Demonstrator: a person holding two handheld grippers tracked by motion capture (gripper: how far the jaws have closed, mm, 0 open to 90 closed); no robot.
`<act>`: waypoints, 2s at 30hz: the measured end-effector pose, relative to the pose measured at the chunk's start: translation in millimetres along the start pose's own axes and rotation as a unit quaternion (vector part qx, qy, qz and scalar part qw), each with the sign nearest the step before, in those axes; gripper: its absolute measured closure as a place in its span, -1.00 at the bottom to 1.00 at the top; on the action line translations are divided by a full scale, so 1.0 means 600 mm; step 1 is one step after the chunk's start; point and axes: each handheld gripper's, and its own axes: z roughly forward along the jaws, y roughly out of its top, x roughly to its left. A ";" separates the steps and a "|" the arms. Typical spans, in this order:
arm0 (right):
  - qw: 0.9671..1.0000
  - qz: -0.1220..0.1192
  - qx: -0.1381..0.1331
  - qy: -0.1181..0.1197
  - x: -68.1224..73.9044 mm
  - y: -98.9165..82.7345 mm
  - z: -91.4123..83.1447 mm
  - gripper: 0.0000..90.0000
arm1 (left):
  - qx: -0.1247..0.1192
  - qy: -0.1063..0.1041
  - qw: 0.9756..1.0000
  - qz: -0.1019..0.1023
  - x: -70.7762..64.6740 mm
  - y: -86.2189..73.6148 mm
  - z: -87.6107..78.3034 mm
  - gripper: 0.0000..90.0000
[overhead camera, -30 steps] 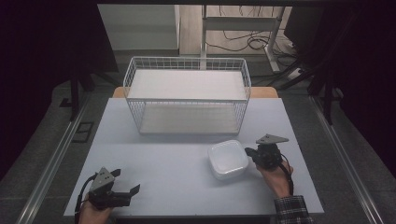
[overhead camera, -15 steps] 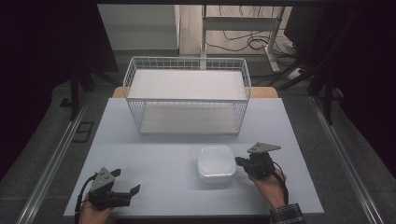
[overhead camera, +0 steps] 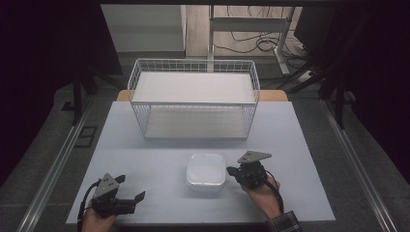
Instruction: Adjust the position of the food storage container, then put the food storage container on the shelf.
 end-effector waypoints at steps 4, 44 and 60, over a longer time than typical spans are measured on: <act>1.000 -0.001 0.000 -0.003 0.001 0.005 0.007 0.99 | 0.001 -0.001 1.000 0.000 0.000 0.000 0.000 -0.91; 0.998 0.032 -0.048 -0.039 -0.007 -0.065 -0.093 -0.70 | 0.016 -0.044 0.999 0.016 -0.029 0.044 0.027 -0.91; 0.999 0.009 -0.041 -0.011 0.008 -0.009 -0.048 -0.49 | 0.017 -0.087 0.994 0.062 -0.062 0.141 0.111 -0.77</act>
